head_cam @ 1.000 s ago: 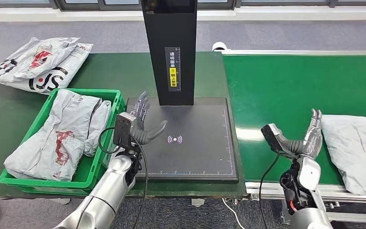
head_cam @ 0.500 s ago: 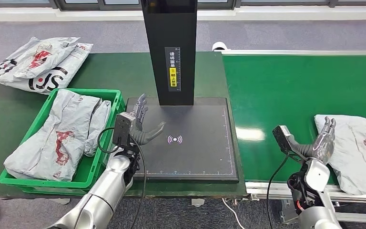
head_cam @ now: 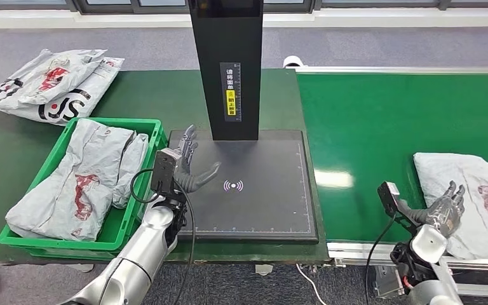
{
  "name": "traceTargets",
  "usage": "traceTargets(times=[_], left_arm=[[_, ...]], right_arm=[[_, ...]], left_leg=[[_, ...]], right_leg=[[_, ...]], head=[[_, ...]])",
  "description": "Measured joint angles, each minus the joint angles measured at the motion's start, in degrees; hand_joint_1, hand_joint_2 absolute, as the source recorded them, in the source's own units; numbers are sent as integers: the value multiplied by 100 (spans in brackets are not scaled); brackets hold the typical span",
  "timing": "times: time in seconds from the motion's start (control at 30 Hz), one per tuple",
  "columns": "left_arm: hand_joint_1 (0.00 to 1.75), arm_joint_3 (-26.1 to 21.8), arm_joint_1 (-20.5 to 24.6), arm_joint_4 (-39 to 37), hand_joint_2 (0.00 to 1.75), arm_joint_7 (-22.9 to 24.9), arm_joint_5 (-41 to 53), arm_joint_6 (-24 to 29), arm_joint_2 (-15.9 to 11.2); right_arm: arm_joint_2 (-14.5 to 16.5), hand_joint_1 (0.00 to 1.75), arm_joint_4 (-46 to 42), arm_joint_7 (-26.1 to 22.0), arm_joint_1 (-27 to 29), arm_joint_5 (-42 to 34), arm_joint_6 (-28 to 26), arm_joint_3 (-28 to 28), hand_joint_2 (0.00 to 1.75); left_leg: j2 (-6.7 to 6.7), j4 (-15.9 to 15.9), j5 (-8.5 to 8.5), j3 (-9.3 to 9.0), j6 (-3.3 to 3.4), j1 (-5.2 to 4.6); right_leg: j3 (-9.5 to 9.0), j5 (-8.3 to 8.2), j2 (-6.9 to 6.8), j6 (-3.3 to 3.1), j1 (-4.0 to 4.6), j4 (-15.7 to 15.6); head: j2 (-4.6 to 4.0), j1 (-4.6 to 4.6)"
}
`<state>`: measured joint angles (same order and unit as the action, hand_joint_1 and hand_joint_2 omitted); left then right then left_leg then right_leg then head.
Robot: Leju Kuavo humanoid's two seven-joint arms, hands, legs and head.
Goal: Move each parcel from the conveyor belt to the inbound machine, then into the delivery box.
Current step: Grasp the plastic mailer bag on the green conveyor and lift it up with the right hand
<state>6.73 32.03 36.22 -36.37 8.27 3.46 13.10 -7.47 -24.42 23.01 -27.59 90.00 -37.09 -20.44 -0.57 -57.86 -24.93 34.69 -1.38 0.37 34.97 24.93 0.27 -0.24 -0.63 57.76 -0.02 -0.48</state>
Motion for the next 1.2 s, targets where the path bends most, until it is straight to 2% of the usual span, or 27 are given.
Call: traceTargets(times=[0.1, 0.3, 0.67, 0.7, 0.8, 0.83, 1.0, 1.2], left_arm=[[0, 10, 3, -31, 175, 1, -65, -24, -4], [0, 11, 3, -51, 175, 33, -121, -25, -16], [0, 11, 22, -53, 175, 121, -185, -28, -33], [0, 11, 30, -57, 175, 123, -185, -37, -33], [0, 11, 93, -109, 175, 154, -185, -67, -31], [0, 11, 121, -135, 175, 164, -185, -65, -30], [0, 10, 191, -238, 175, 149, -189, 2, -28], [0, 11, 193, -297, 175, 89, -218, 77, -52]], right_arm=[[-113, 0, 155, 308, 36, -33, 146, 49, 175], [-158, 0, 231, 382, 120, -12, 276, 55, 175], [-162, 0, 255, 877, 162, 5, 1105, 238, 175], [-169, 6, 256, 941, 162, 5, 1255, 262, 175], [-229, 134, 262, 1173, 159, 9, 1975, 389, 175], [-254, 171, 263, 1207, 156, 10, 2199, 428, 175], [-334, 175, 277, 1194, 155, 36, 2825, 570, 175], [-340, 175, 279, 1188, 125, 45, 2930, 785, 175]], left_leg=[[-3, 0, 0, 2, 0, 0], [1, 1, 0, 2, 0, 0], [1, 0, 1, 2, 1, 0], [0, 0, 1, 2, 1, 0], [-1, 0, 1, 0, 2, 0], [-1, 0, 1, -1, 2, 1], [-3, 0, -2, -10, 8, 1], [2, -1, -4, -22, 11, 1]], right_leg=[[0, 0, -1, 0, 0, 0], [2, 0, 2, 0, 0, 0], [1, 0, 1, 0, 0, 0], [2, 0, 1, 0, 0, 0], [0, 0, 1, 0, 1, 0], [-3, 1, 1, 1, 1, 0], [-17, 4, -2, 6, 2, -1], [-32, 2, 0, 9, 2, -5]], head=[[1, 0], [1, 0], [1, 0], [1, 0], [1, 0], [1, 0], [1, 0], [0, 0]])
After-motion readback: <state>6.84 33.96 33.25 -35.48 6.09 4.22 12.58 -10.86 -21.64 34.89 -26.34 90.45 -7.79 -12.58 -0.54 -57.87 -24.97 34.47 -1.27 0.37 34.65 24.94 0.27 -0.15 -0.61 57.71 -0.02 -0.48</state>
